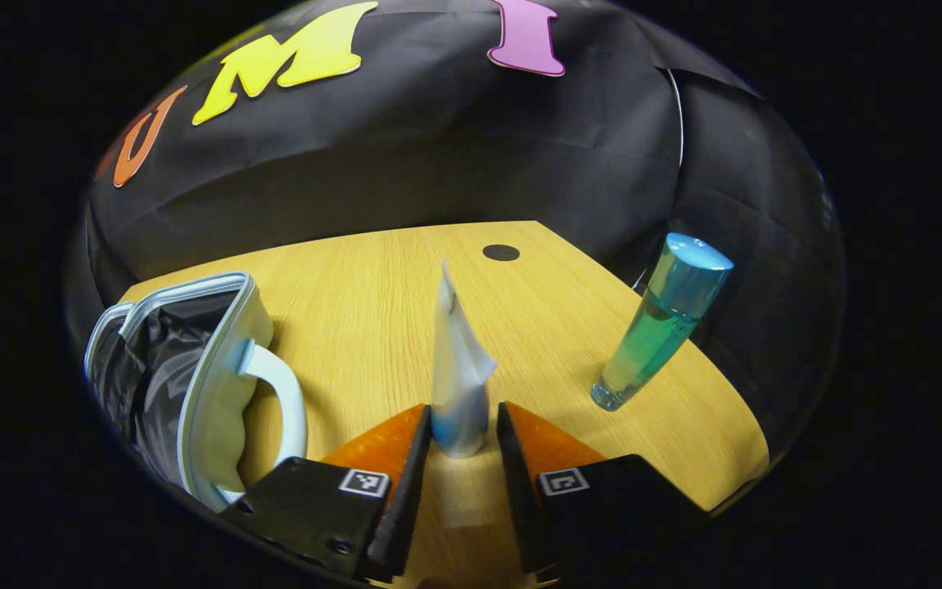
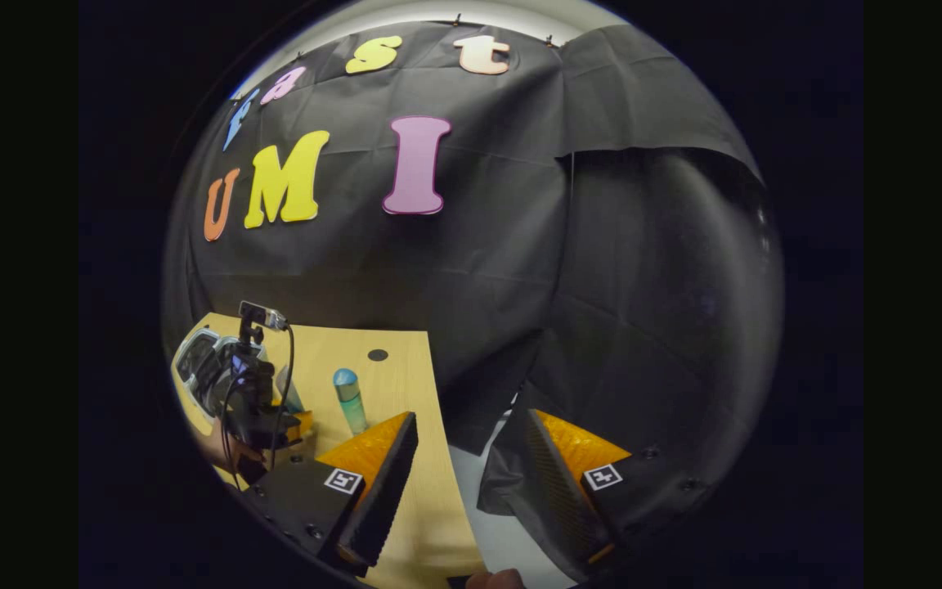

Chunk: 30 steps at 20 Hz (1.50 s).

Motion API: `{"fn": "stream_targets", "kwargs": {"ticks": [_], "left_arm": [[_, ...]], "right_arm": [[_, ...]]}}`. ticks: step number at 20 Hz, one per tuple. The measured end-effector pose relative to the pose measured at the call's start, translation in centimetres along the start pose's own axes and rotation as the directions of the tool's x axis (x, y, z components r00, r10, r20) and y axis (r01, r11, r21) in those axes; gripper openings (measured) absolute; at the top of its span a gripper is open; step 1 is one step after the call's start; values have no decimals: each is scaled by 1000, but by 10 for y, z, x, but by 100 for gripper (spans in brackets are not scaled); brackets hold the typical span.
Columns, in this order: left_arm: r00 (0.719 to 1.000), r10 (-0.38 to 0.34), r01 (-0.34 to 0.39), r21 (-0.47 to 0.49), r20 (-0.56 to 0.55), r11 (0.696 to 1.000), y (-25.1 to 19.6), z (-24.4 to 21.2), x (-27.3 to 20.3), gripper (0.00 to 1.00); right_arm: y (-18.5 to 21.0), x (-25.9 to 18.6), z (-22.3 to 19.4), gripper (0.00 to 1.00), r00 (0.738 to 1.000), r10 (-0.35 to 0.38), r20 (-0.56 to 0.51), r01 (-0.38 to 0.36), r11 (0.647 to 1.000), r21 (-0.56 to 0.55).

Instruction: First open the suitcase, pack the skin care products into it, and then close the suitcase.

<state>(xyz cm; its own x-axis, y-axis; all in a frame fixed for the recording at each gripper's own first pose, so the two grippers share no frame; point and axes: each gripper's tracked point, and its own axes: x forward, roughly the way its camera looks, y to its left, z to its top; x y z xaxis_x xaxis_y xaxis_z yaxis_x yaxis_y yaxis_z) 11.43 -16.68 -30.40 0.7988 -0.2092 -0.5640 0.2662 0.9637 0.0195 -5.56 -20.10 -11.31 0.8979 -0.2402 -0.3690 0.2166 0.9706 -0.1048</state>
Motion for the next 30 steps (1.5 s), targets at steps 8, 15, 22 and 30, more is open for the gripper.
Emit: {"fn": "stream_targets", "kwargs": {"ticks": [8, 15, 22, 30], "left_arm": [[992, -96, 100, -48, 78, 994, -8, 48, -61, 37], [995, -11, 24, -128, 96, 991, 44, 62, -165, 36], [982, 185, -169, -219, 50, 961, 131, 35, -227, 37], [952, 307, -291, -269, 19, 918, 214, 24, -258, 37]], "right_arm": [[38, 27, -25, 79, 993, 106, -48, -106, 994, -1], [135, 87, -64, 79, 955, 278, -99, -277, 961, 26], [188, 156, -102, 80, 928, 326, -182, -317, 945, 78], [199, 186, -115, 57, 929, 286, -236, -281, 958, 55]]}}
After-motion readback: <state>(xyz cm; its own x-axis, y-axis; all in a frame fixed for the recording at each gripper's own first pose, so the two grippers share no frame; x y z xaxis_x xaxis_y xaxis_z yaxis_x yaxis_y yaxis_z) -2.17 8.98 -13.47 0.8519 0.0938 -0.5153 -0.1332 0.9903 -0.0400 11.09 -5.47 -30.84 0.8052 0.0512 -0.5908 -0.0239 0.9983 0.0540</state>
